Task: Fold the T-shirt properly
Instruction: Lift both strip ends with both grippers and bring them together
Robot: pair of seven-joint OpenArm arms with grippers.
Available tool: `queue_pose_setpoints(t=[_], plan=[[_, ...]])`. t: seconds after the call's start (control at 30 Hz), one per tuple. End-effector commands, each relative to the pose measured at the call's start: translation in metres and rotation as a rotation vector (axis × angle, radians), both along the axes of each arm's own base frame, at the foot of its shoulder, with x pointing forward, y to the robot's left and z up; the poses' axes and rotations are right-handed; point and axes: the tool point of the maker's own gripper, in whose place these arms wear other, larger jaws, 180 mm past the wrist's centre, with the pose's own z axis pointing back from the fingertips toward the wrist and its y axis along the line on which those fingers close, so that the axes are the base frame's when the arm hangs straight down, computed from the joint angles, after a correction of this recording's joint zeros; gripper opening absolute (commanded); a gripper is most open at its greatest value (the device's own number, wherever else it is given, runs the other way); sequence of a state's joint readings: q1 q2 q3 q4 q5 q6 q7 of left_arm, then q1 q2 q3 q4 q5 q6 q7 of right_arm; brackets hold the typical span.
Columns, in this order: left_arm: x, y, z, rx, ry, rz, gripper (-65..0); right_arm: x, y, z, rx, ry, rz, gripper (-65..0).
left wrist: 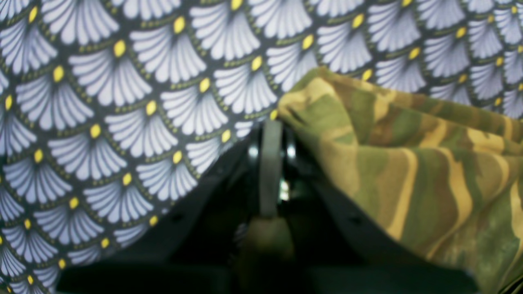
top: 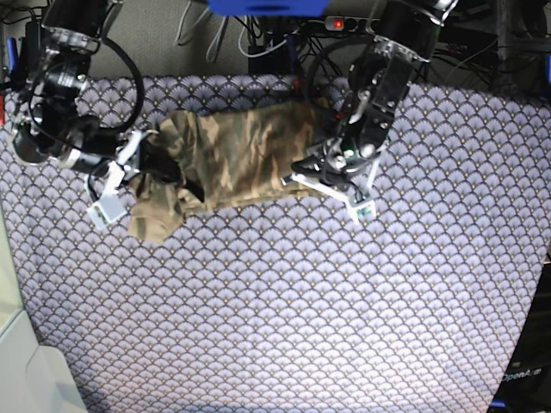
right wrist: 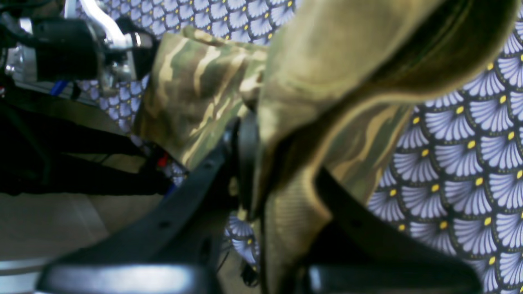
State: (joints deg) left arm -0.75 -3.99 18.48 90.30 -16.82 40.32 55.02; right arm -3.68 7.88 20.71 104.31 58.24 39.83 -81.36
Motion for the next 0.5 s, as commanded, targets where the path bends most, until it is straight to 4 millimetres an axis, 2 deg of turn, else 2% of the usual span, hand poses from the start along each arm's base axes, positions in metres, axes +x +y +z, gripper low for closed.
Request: queue_pose_setpoints(t=[0.0,0.1,0.33,0.47], plan=[[0.011,-0.002,0.01,-0.011,-0.038,-0.004,-64.2,0.008,0.005,0.018,0.027,-0.071,0.011,-65.0],[0.02,-0.002,0.016,-0.008,-0.058,-0.005,-64.2,0.007,0.017,0.026,0.021,-0.097,0.051,-65.0],[0.025,0.001,0.005,0.016,-0.026,0.001,-64.2,0.003,0.057,0.03,0.08,-0.104,0.136,-65.0],[0.032,0.005,0.007,0.037,-0.073,0.014,-64.2,0.0,0.087,0.035,0.121,-0.114,0.208,-65.0]])
